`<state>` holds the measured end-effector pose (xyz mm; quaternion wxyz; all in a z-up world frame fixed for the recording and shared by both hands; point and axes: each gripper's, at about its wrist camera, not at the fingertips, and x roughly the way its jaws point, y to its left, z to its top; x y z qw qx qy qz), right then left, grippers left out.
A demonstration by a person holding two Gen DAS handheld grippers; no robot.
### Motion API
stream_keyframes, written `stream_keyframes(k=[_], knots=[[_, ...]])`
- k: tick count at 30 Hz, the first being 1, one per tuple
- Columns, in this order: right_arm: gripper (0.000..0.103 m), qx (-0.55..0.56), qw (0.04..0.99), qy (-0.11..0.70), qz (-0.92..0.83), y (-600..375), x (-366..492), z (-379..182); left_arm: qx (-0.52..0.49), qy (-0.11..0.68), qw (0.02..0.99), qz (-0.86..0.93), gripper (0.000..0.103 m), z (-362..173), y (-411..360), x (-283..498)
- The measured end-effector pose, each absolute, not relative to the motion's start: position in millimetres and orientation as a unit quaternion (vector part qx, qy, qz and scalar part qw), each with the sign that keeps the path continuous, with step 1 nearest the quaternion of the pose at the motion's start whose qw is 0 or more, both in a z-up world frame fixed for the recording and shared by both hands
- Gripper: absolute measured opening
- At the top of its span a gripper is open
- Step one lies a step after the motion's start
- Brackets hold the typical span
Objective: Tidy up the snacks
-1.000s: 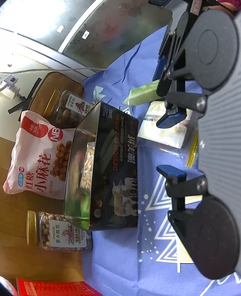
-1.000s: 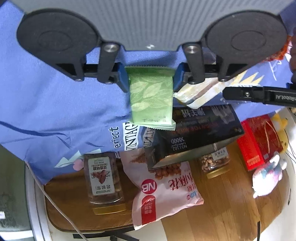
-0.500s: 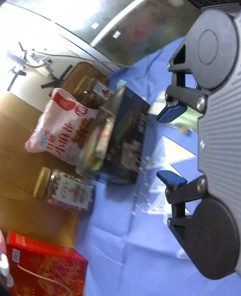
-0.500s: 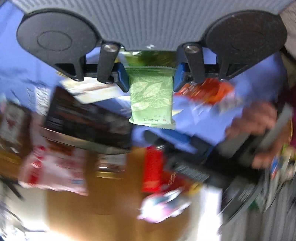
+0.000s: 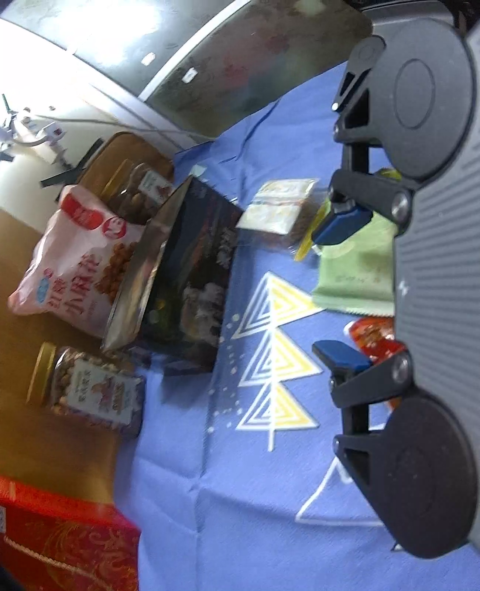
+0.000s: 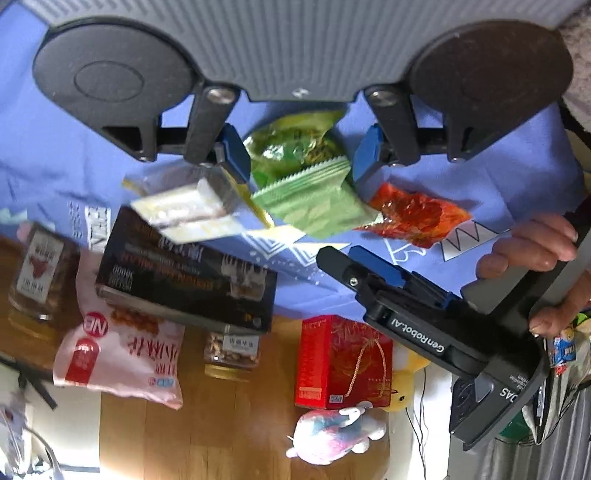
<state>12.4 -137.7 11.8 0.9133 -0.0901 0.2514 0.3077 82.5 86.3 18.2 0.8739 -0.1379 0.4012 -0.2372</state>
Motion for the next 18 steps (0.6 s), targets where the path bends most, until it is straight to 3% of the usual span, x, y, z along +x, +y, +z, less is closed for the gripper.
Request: stream_keyframes(k=[3,7,10,18], knots=[[0.062,-0.095,0.913,0.249,0.308,-132.8,13.0,9.7,-0.128,0.411,0.867,-0.251,0.058,12.8,79.3,79.8],[0.041,-0.095,0.912,0.251,0.310,-125.6,17.7,8.9,-0.134,0.415,0.856,-0.279,0.057,8.0,74.8,76.7],[0.031,-0.097,0.912,0.252,0.308,-120.3,22.9,9.5,-0.152,0.419,0.843,-0.300,0.051,7.5,73.3,76.7],[0.031,-0.069,0.920,0.230,0.311,-122.7,26.1,21.3,-0.152,0.388,0.861,-0.293,0.050,28.3,73.2,71.7]])
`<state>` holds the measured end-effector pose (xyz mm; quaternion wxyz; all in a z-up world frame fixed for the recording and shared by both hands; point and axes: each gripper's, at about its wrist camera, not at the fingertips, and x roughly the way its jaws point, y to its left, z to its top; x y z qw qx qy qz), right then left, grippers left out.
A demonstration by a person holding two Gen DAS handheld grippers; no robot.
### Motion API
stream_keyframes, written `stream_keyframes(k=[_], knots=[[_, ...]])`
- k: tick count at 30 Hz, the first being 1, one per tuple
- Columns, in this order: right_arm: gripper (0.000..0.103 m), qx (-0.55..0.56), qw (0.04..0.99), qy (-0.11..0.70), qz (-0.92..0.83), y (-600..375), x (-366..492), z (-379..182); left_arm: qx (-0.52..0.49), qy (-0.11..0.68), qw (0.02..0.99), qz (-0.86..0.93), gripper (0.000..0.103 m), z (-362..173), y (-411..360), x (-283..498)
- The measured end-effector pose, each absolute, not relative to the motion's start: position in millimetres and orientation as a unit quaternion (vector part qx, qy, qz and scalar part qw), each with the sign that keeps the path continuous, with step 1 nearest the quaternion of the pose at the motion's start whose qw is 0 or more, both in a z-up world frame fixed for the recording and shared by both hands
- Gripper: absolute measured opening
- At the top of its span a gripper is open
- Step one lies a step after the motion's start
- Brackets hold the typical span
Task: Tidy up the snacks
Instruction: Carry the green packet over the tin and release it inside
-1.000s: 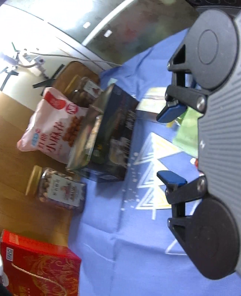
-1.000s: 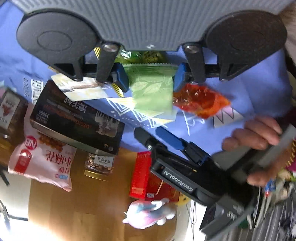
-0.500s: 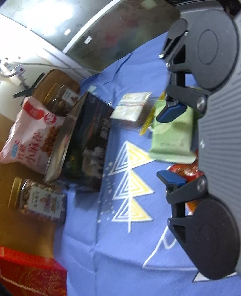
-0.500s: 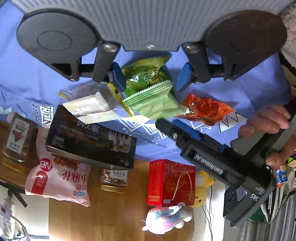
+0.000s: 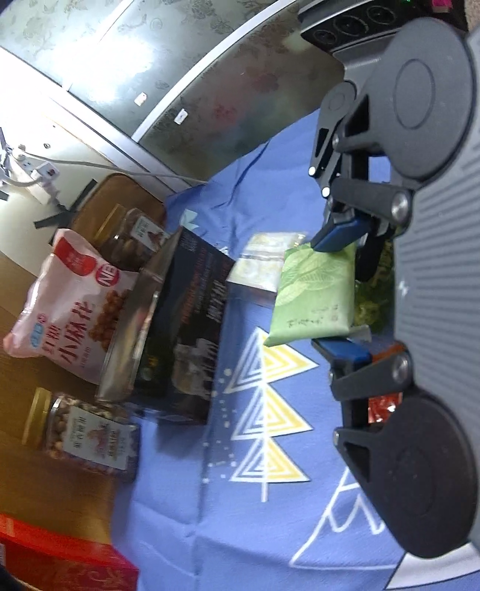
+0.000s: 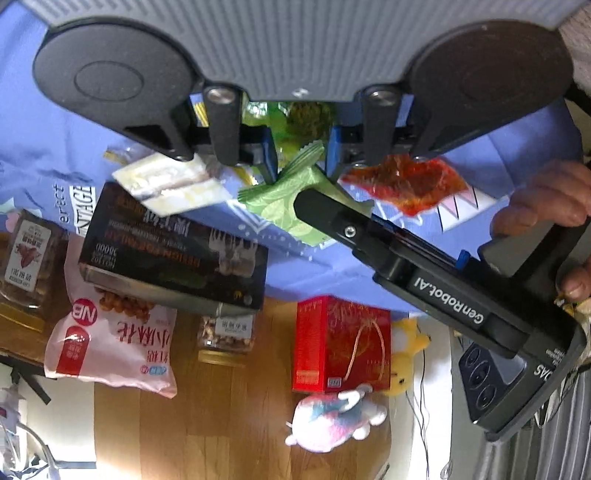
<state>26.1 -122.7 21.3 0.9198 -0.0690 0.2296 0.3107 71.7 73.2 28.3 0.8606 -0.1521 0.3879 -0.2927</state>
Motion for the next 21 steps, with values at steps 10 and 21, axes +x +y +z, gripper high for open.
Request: stream_keyframes(k=[10,21], knots=[[0.031,-0.062,0.919,0.238,0.308,-122.3,39.1,16.9,-0.151,0.400,0.862,-0.272,0.050,23.4,68.0,85.8],[0.031,-0.061,0.943,0.176,0.275,-135.5,85.7,55.7,-0.116,0.321,0.896,-0.283,0.052,81.9,42.4,132.9]])
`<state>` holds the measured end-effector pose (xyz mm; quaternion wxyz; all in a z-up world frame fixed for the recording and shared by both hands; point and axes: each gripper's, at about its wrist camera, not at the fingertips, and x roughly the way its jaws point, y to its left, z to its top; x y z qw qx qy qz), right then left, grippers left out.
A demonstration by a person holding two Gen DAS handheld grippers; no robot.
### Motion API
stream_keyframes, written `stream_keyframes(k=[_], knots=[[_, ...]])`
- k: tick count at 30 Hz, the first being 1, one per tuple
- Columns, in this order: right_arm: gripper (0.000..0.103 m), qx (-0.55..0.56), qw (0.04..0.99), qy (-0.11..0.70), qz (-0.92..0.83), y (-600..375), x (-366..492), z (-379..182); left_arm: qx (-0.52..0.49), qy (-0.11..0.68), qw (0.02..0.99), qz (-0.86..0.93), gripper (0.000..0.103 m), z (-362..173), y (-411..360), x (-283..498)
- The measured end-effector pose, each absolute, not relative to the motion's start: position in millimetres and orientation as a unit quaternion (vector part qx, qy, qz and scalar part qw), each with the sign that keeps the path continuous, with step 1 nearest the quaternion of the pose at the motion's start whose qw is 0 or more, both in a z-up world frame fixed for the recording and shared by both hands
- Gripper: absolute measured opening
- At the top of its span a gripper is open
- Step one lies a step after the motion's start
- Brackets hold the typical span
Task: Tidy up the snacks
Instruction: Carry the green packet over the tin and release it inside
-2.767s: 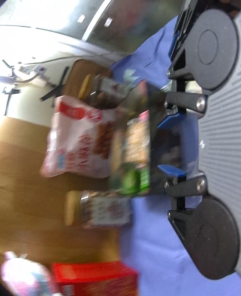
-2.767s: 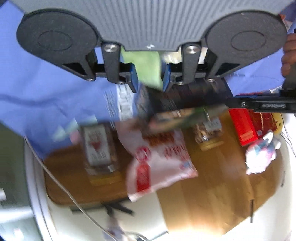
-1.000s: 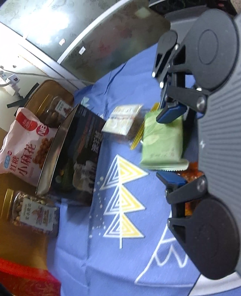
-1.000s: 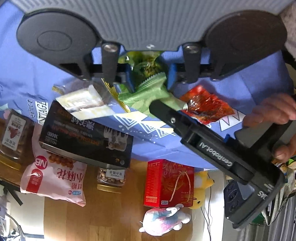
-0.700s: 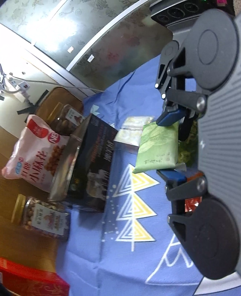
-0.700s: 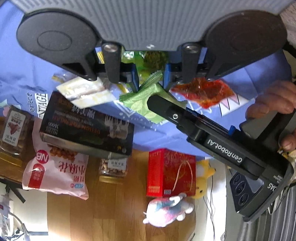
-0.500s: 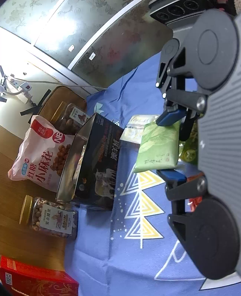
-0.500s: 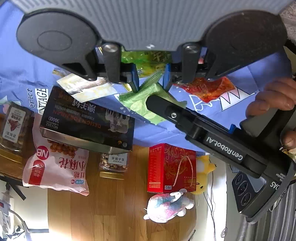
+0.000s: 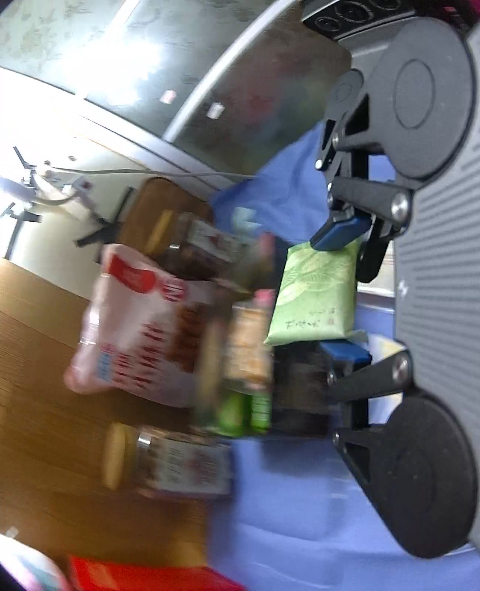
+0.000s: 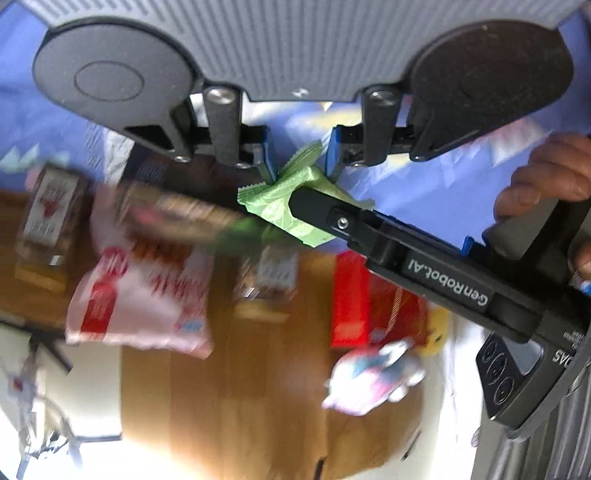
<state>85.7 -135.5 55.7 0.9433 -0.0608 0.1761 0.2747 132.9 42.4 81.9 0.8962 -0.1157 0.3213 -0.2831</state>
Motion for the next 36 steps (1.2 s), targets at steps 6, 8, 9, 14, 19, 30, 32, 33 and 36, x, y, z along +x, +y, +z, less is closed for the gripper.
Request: stream_keyframes(k=[6,8,9,14,19,30,32,33,36], knots=[[0.031,-0.041,0.957,0.158,0.238,-148.9,124.8,71.1,-0.125,0.305,0.899,-0.287,0.052,96.9,24.3,177.2],[0.031,-0.042,0.960,0.155,0.230,-152.2,132.0,71.7,-0.125,0.303,0.900,-0.286,0.052,97.9,18.4,185.2],[0.031,-0.040,0.961,0.155,0.227,-154.3,136.0,71.5,-0.123,0.302,0.902,-0.285,0.052,98.0,14.8,188.7],[0.031,-0.032,0.962,0.160,0.217,-160.7,148.6,66.8,-0.109,0.299,0.908,-0.274,0.052,94.7,4.2,200.9],[0.031,-0.031,0.962,0.169,0.214,-157.5,158.0,60.8,-0.117,0.310,0.905,-0.269,0.052,86.0,4.3,213.3],[0.031,-0.036,0.960,0.184,0.206,-152.7,171.1,50.5,-0.118,0.323,0.902,-0.263,0.052,71.8,4.4,229.5],[0.031,-0.036,0.960,0.186,0.205,-152.6,172.0,49.4,-0.118,0.324,0.901,-0.263,0.052,70.1,4.0,231.0],[0.031,-0.037,0.960,0.187,0.204,-152.1,172.2,49.1,-0.117,0.325,0.901,-0.262,0.052,69.4,3.5,231.8],[0.031,-0.042,0.961,0.188,0.200,-150.5,173.1,47.9,-0.114,0.326,0.902,-0.260,0.052,67.3,2.0,233.4]])
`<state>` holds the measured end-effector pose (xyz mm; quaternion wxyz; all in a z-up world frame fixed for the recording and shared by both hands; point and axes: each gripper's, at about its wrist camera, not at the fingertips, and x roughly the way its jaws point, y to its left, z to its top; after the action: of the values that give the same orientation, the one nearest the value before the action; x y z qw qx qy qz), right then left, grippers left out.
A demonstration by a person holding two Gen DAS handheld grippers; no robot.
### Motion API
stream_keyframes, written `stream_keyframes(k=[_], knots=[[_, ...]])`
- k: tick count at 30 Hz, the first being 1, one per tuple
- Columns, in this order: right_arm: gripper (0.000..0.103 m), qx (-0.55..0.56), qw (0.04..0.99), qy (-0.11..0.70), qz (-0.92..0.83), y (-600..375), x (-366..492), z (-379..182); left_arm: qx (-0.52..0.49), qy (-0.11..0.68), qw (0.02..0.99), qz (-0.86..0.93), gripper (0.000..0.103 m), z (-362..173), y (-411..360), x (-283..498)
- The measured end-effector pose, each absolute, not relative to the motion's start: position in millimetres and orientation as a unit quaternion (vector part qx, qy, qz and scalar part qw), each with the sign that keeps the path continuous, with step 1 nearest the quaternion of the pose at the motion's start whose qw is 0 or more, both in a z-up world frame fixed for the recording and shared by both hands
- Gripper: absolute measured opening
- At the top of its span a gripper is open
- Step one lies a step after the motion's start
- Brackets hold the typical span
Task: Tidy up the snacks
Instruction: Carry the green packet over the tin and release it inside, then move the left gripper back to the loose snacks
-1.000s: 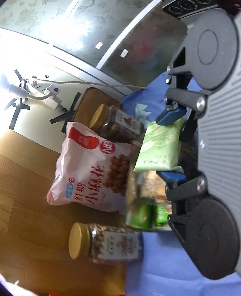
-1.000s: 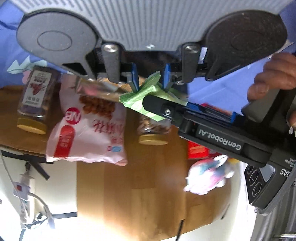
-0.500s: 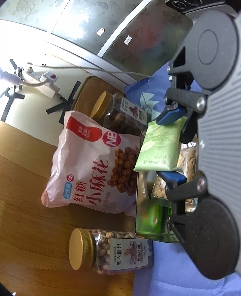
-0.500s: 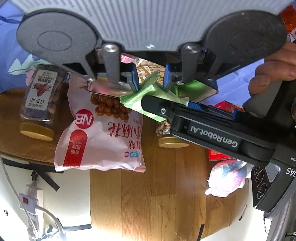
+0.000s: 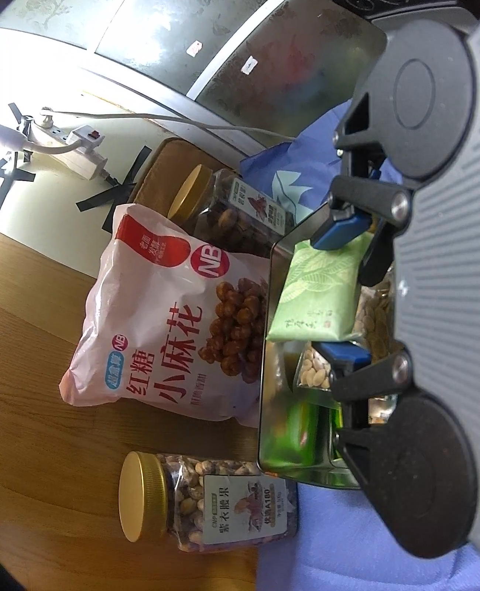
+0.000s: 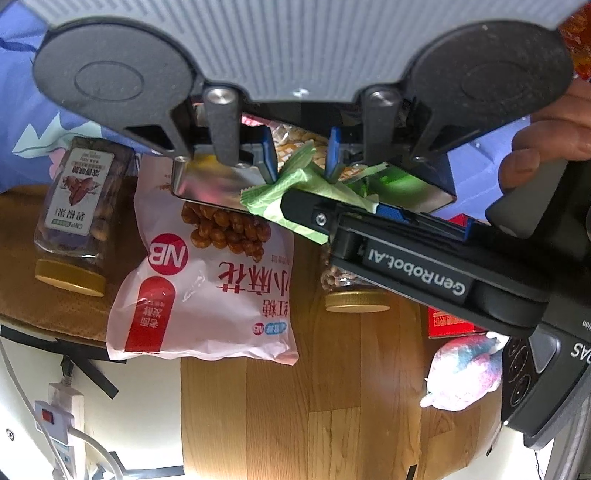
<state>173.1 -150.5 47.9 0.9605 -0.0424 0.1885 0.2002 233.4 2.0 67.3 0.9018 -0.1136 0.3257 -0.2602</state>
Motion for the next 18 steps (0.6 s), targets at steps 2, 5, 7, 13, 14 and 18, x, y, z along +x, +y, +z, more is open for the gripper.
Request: stream_keyframes(k=[2,5,7,13,14,18], knots=[[0.032,-0.043,0.961,0.188,0.197,-150.1,173.2,47.4,-0.112,0.324,0.903,-0.259,0.053,66.8,1.2,233.7],[0.033,-0.044,0.962,0.186,0.193,-149.3,172.1,48.0,-0.102,0.324,0.907,-0.247,0.058,65.5,-0.8,234.9],[0.038,-0.046,0.964,0.183,0.188,-149.3,171.1,47.9,-0.096,0.328,0.910,-0.233,0.060,62.3,-0.8,236.3],[0.049,-0.040,0.966,0.176,0.186,-151.5,160.9,52.0,-0.092,0.322,0.914,-0.228,0.060,63.0,7.6,223.9],[0.049,-0.038,0.966,0.173,0.186,-152.1,156.7,53.0,-0.091,0.317,0.916,-0.230,0.060,65.4,9.4,218.2],[0.051,-0.023,0.969,0.159,0.189,-154.7,136.2,57.6,-0.091,0.294,0.921,-0.240,0.066,73.2,21.1,187.1]])
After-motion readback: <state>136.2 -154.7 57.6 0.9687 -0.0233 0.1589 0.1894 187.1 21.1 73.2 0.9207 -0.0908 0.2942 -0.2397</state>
